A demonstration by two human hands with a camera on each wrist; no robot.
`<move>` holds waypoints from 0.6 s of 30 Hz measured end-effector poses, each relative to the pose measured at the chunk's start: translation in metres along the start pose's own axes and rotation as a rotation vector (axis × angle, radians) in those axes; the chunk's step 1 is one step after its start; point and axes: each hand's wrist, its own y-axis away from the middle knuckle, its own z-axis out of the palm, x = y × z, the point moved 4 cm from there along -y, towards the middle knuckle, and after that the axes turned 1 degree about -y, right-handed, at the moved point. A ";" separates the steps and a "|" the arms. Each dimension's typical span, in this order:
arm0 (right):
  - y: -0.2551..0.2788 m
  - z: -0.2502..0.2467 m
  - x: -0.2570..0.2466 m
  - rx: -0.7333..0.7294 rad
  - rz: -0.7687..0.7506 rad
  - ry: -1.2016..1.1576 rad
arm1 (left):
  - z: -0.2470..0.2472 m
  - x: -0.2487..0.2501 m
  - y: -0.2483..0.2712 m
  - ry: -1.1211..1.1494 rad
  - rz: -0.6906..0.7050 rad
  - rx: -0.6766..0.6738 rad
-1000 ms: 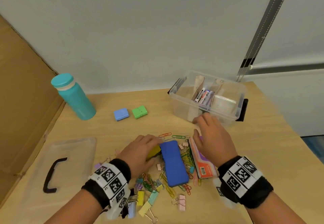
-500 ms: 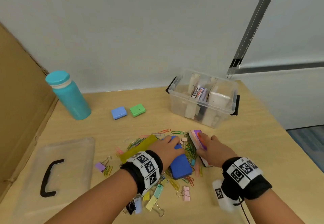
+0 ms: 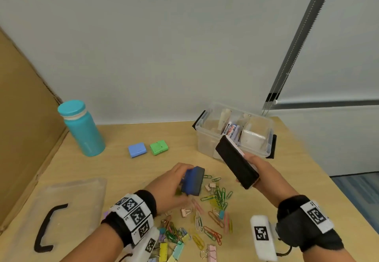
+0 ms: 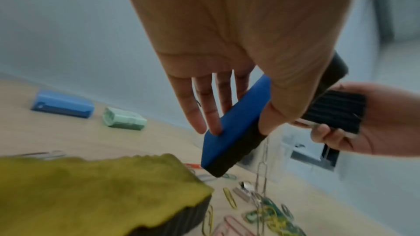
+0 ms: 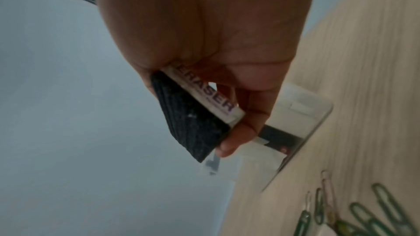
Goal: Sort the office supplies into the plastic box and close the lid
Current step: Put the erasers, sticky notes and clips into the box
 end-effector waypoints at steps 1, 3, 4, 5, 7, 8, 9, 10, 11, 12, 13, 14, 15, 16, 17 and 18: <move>-0.002 0.001 -0.002 -0.003 -0.023 -0.021 | -0.008 0.000 0.001 0.054 -0.024 0.033; -0.007 0.004 -0.006 -0.012 -0.067 -0.065 | -0.021 -0.002 0.003 0.140 -0.065 0.115; -0.009 0.005 -0.006 -0.002 -0.064 -0.143 | -0.028 -0.002 0.005 0.182 -0.085 0.156; -0.012 0.006 -0.005 -0.008 -0.054 -0.217 | -0.034 -0.003 0.006 0.222 -0.101 0.196; -0.013 0.006 -0.005 -0.039 -0.054 -0.307 | -0.044 -0.007 0.007 0.281 -0.120 0.272; -0.013 0.007 -0.005 -0.053 -0.050 -0.368 | -0.048 -0.009 0.007 0.306 -0.132 0.293; -0.012 0.007 -0.006 -0.062 -0.026 -0.445 | -0.051 -0.013 0.007 0.328 -0.145 0.308; -0.014 0.006 -0.005 -0.071 -0.001 -0.511 | -0.054 -0.016 0.007 0.347 -0.159 0.321; -0.014 0.007 -0.006 -0.085 0.015 -0.556 | -0.057 -0.018 0.008 0.362 -0.167 0.334; -0.015 0.008 -0.008 -0.100 0.023 -0.580 | -0.059 -0.020 0.008 0.368 -0.182 0.343; -0.016 0.008 -0.010 -0.114 0.027 -0.593 | -0.061 -0.022 0.009 0.368 -0.186 0.359; -0.017 0.009 -0.012 -0.125 0.027 -0.601 | -0.062 -0.023 0.009 0.371 -0.189 0.370; -0.018 0.010 -0.014 -0.136 0.022 -0.609 | -0.064 -0.024 0.010 0.375 -0.186 0.383; -0.019 0.010 -0.016 -0.137 0.013 -0.616 | -0.065 -0.024 0.010 0.377 -0.186 0.396; -0.021 0.010 -0.019 -0.134 0.003 -0.630 | -0.066 -0.024 0.010 0.380 -0.185 0.409; -0.023 0.009 -0.021 -0.120 -0.003 -0.651 | -0.067 -0.023 0.010 0.386 -0.187 0.419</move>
